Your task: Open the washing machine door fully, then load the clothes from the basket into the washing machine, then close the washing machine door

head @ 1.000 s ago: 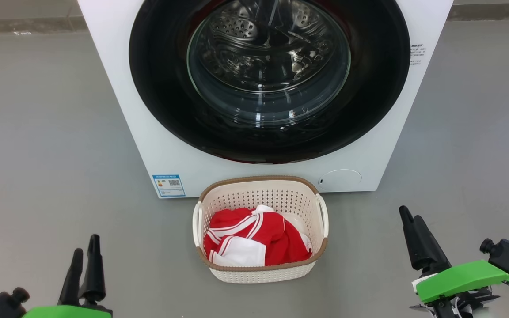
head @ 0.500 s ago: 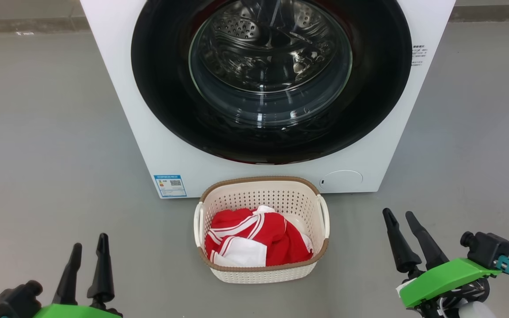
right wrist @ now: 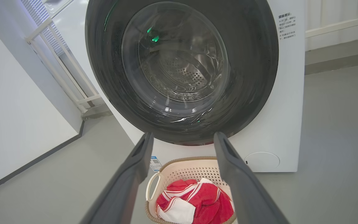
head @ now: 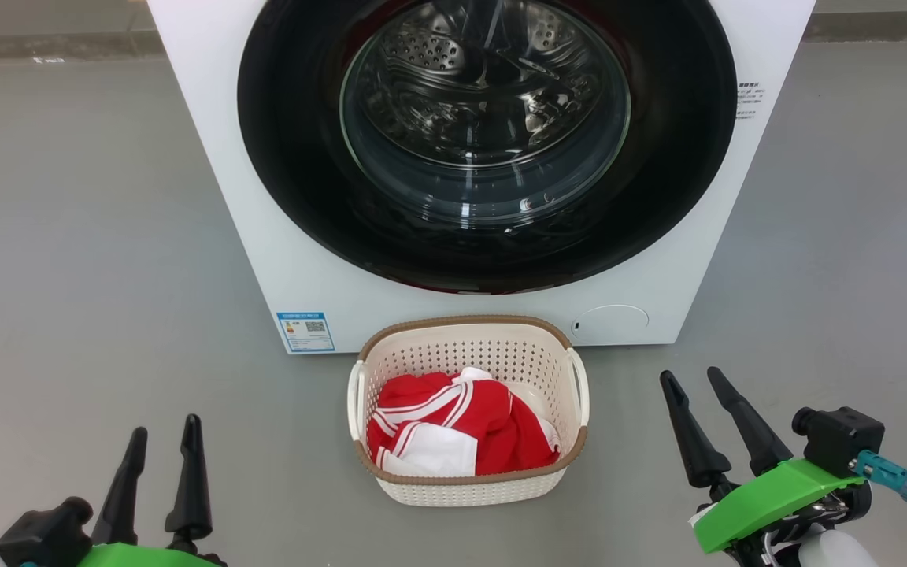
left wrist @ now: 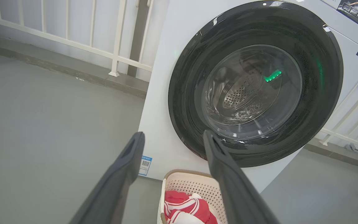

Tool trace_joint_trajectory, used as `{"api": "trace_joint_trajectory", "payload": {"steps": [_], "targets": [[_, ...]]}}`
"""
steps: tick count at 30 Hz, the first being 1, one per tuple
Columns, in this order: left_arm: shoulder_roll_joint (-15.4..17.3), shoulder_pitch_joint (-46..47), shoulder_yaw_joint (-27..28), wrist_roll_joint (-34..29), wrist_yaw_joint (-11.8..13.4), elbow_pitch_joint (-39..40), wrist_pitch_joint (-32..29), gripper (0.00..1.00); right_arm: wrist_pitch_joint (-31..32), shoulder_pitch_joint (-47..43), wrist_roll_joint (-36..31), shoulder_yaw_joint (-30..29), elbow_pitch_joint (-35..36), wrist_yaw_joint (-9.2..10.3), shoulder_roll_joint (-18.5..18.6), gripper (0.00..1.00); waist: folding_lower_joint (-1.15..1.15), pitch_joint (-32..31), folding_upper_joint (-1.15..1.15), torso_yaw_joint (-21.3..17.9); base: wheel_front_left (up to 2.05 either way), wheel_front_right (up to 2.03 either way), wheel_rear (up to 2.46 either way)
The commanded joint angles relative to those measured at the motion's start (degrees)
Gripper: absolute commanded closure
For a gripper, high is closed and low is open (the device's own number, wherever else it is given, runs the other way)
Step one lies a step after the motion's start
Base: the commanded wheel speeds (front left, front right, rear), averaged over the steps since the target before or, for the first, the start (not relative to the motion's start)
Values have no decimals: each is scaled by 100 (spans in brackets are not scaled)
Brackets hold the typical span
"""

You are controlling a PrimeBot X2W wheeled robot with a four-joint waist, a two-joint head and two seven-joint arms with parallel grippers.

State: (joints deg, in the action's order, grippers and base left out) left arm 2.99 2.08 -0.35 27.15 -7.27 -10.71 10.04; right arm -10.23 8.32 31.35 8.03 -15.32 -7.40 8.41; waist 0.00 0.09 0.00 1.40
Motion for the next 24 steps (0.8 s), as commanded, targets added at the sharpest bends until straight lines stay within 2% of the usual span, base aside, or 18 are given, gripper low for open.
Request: {"api": "trace_joint_trajectory", "payload": {"steps": [1, 24], "targets": [[73, 271, 128, -224, -17, 138, 93, 0, -86, 232, -217, 150, 152, -7, 67, 0, 0, -3, 0, 4, 0, 0, 0], [105, 279, 37, -1547, -22, 223, 473, 0, -454, 358, -1547, 420, 129, -9, 178, 0, 0, -36, 0, 63, 0, 0, 0]]}}
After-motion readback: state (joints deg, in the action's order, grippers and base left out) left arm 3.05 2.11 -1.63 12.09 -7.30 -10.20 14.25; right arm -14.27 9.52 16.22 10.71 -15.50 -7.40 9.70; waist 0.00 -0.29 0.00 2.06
